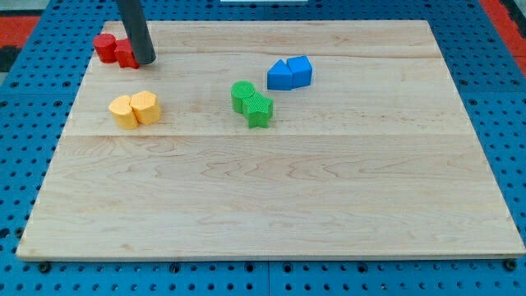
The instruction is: Point your arm towards red circle
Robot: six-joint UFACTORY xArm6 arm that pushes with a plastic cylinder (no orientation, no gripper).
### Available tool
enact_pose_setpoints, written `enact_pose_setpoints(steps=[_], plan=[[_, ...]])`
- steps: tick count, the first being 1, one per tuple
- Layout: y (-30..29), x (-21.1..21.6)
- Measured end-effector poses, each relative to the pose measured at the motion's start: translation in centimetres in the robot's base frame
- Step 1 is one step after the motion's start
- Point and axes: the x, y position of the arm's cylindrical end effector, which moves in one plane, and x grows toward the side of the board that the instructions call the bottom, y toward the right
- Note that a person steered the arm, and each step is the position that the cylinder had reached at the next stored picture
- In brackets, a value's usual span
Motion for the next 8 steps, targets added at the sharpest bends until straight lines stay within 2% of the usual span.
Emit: enact_pose_setpoints(steps=[5, 6, 7, 8], plan=[[2.8, -0.1], [4.2, 2.9], [6.6, 3.9], [6.6, 3.9]])
